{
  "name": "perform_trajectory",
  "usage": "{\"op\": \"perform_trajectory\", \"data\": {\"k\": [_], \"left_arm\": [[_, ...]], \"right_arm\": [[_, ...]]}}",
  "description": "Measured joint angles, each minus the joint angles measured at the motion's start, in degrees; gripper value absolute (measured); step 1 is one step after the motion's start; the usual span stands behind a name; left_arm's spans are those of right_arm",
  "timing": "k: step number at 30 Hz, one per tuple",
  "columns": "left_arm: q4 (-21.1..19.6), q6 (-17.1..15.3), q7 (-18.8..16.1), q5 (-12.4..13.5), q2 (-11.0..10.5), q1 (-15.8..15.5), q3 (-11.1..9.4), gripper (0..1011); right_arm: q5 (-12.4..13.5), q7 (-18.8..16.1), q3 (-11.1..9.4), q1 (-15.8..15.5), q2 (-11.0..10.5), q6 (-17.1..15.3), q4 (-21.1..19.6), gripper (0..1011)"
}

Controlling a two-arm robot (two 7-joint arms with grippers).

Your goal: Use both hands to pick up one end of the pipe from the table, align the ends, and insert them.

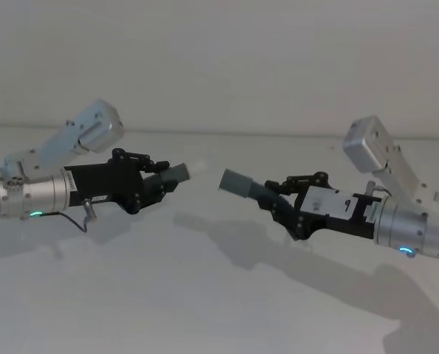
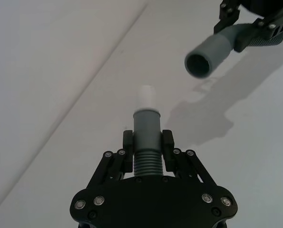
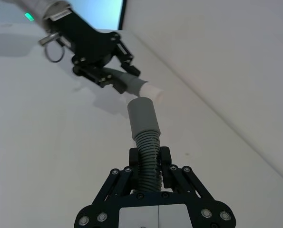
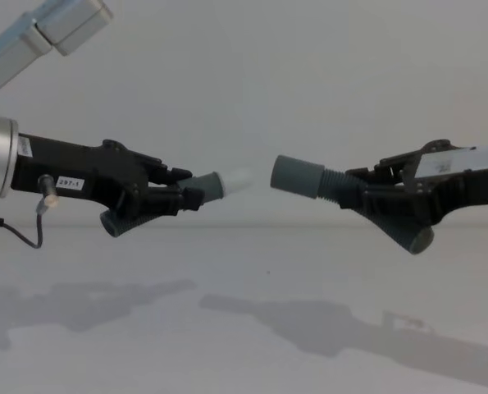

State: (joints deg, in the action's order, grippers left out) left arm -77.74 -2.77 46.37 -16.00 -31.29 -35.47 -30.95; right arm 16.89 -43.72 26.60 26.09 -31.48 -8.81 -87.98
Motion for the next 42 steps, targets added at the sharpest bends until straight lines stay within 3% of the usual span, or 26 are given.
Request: {"op": "perform_trajectory", "data": {"k": [19,42], "left_arm": [[1.0,5.0,5.0,-1.2,-1.7,-1.7,-1.2,343],[3.2,8.4,8.9,-2.8,-1.3,-3.7,-3.2,343]], "right_arm": [[0.0,-5.6,2.4,1.8,-3.2,3.6,1.6,262],[-0.2,-7.5,4.5,4.9,-3.1,4.3,4.8,262]]}}
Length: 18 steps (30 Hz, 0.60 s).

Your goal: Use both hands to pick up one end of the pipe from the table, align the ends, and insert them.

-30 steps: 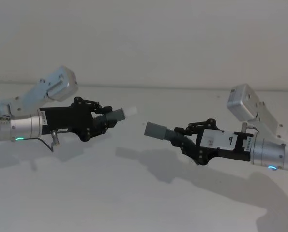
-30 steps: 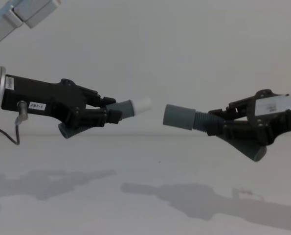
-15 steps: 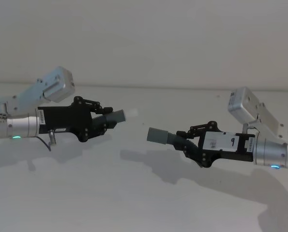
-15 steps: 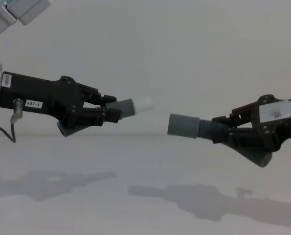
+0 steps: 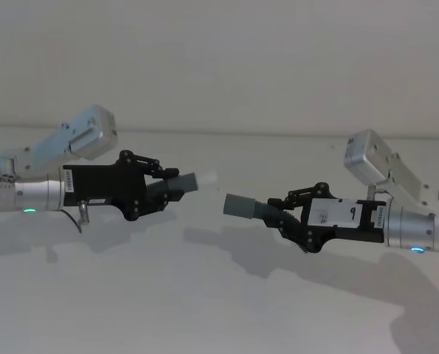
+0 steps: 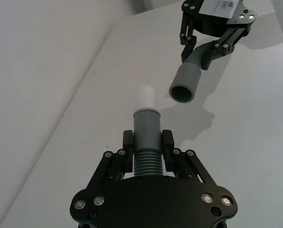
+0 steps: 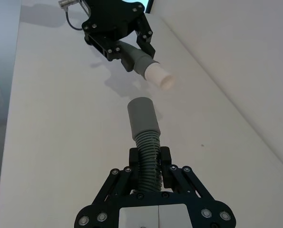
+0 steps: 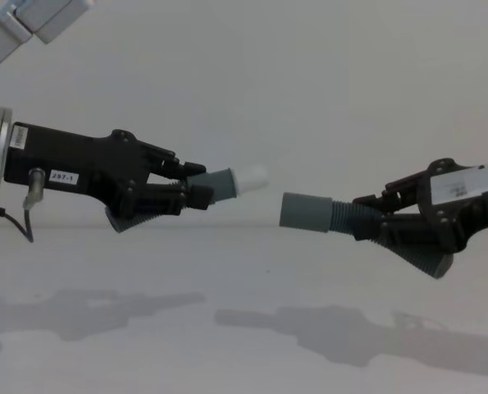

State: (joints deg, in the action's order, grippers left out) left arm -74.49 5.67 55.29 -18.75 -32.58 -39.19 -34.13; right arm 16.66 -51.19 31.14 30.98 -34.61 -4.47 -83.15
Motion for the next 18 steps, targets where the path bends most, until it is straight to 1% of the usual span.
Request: {"op": "perform_trajectory", "data": {"k": [18], "left_arm": [[-0.4,0.4,0.5,-0.7,-0.4,-0.2,-1.0,343]], "right_arm": [[0.6,0.2,0.7,0.8,0.0,0.3,0.9,262]]}}
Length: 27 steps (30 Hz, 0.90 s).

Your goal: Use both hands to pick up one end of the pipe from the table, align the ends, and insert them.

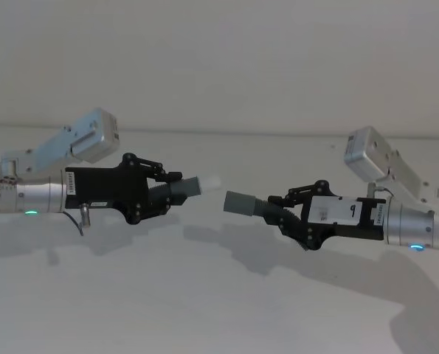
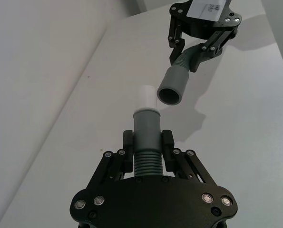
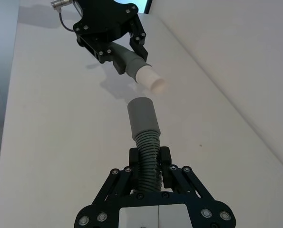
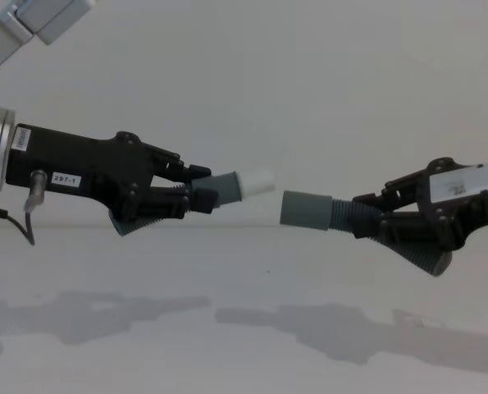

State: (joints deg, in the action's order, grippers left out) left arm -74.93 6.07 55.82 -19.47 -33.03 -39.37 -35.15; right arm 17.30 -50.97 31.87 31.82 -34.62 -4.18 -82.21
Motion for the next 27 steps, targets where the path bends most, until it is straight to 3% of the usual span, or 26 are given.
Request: {"op": "perform_trajectory", "data": {"k": [27], "left_arm": [[-0.9,-0.9,-0.9,-0.5,-0.9,-0.1,-1.3,343]], "right_arm": [[1.9,0.6,0.6,1.1,0.1,0.5,1.6,262]]}}
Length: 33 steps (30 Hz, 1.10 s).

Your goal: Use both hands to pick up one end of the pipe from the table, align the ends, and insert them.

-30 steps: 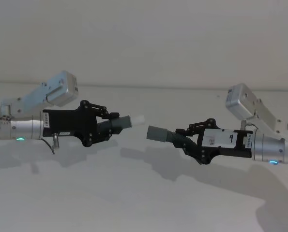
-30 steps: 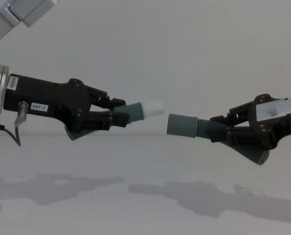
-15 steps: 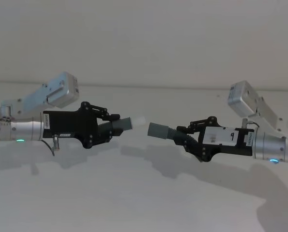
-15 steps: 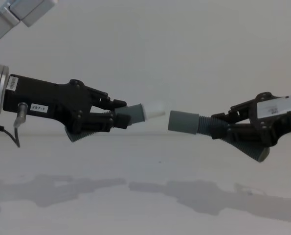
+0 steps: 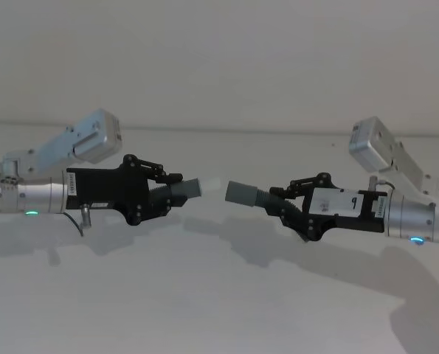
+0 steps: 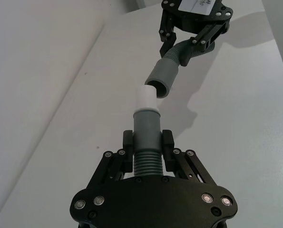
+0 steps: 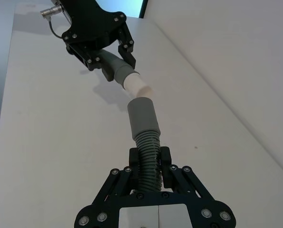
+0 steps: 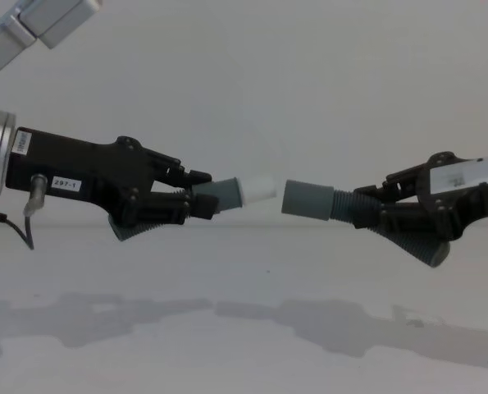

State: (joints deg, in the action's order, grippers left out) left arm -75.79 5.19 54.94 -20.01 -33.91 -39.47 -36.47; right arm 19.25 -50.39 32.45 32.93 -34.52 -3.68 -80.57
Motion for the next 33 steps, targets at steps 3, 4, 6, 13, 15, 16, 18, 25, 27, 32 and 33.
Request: {"op": "perform_trajectory", "data": {"k": [3,4,6,13,15,16,18,25,27,32,33], "left_arm": [[0.3,0.0,0.0,-0.1,0.1,-0.2,-0.2,343],[0.4,0.0,0.0,-0.1,0.1,-0.2,-0.2,343],[0.7,0.1,0.0,-0.2,0.1,-0.4,-0.4,343],[1.4,0.6,0.2,-0.4,0.4,-0.8,-0.7,343],[1.6,0.7,0.2,-0.4,0.4,-0.9,-0.8,343],[1.7,0.8,0.2,-0.5,0.4,-1.0,-0.9,343],[1.9,1.0,0.2,-0.5,0.5,-1.1,-1.0,343],[2.3,1.4,0.3,-0.8,0.6,-1.3,-1.3,343],[2.3,1.5,0.3,-0.9,0.6,-1.3,-1.4,343],[2.3,1.6,0.2,-1.0,0.6,-1.3,-1.7,343],[2.3,1.6,0.2,-1.0,0.5,-1.3,-1.7,343]], "right_arm": [[0.1,0.0,0.1,0.1,0.1,0.1,0.1,262],[0.2,0.0,0.2,0.3,0.1,0.1,0.3,262],[0.3,0.0,0.3,0.4,0.2,0.1,0.4,262],[0.5,0.0,0.6,0.8,0.4,0.2,0.8,262],[0.6,0.1,0.7,0.9,0.4,0.2,0.9,262],[0.6,0.1,0.8,1.0,0.4,0.2,1.0,262],[0.6,0.1,0.9,1.1,0.5,0.3,1.1,262],[0.8,0.2,1.3,1.5,0.6,0.5,1.4,262],[0.9,0.2,1.4,1.6,0.6,0.6,1.5,262],[1.1,0.2,1.6,1.8,0.6,0.9,1.6,262],[1.1,0.2,1.6,1.8,0.6,0.9,1.6,262]]}}
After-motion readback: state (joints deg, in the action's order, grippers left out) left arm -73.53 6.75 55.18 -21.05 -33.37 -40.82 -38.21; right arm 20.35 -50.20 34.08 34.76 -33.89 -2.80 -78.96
